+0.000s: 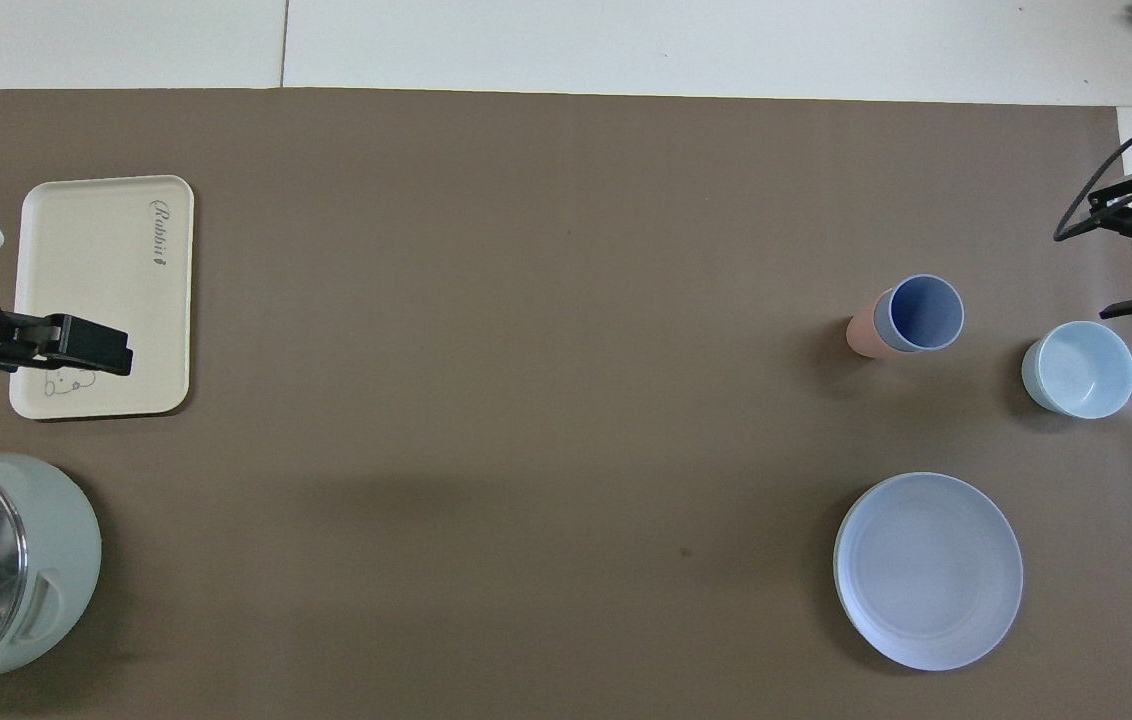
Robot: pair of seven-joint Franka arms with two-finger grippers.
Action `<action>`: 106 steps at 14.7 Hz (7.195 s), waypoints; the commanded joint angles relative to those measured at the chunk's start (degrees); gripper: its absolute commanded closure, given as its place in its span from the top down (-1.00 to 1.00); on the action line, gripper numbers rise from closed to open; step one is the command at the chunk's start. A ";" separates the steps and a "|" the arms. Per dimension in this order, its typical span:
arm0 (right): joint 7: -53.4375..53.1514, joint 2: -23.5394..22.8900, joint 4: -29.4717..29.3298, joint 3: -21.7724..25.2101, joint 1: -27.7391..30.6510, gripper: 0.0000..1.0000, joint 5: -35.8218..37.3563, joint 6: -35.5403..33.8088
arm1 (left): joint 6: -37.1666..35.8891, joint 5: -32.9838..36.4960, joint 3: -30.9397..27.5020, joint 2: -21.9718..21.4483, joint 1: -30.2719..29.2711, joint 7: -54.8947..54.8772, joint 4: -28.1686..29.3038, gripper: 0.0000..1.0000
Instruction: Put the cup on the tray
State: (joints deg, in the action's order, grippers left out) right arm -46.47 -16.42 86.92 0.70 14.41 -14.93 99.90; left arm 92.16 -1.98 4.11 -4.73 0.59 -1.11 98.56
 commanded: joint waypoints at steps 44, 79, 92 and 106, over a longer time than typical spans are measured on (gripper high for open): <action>5.51 -14.43 13.97 -1.84 2.02 0.68 -34.55 3.19 | -0.23 0.31 0.20 -0.98 -0.23 0.67 0.84 1.00; -34.74 6.04 20.04 -1.84 -34.89 -1.00 -34.73 21.21 | 33.17 -9.10 0.81 3.15 31.58 58.68 5.94 0.69; -34.83 5.96 19.78 -1.84 -34.98 -1.00 -34.73 21.74 | 26.78 -7.52 0.73 8.59 32.55 60.34 -2.47 -1.00; -30.71 5.61 20.56 -1.58 -26.12 -1.00 -34.90 20.60 | 11.72 -7.25 -0.15 5.71 21.58 57.03 -9.29 -1.00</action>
State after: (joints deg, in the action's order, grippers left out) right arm -80.20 -11.74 105.76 -0.47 -14.62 -48.08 120.60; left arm 105.04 -9.99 3.65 2.68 25.26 58.48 87.24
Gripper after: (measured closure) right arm 0.225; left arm 0.956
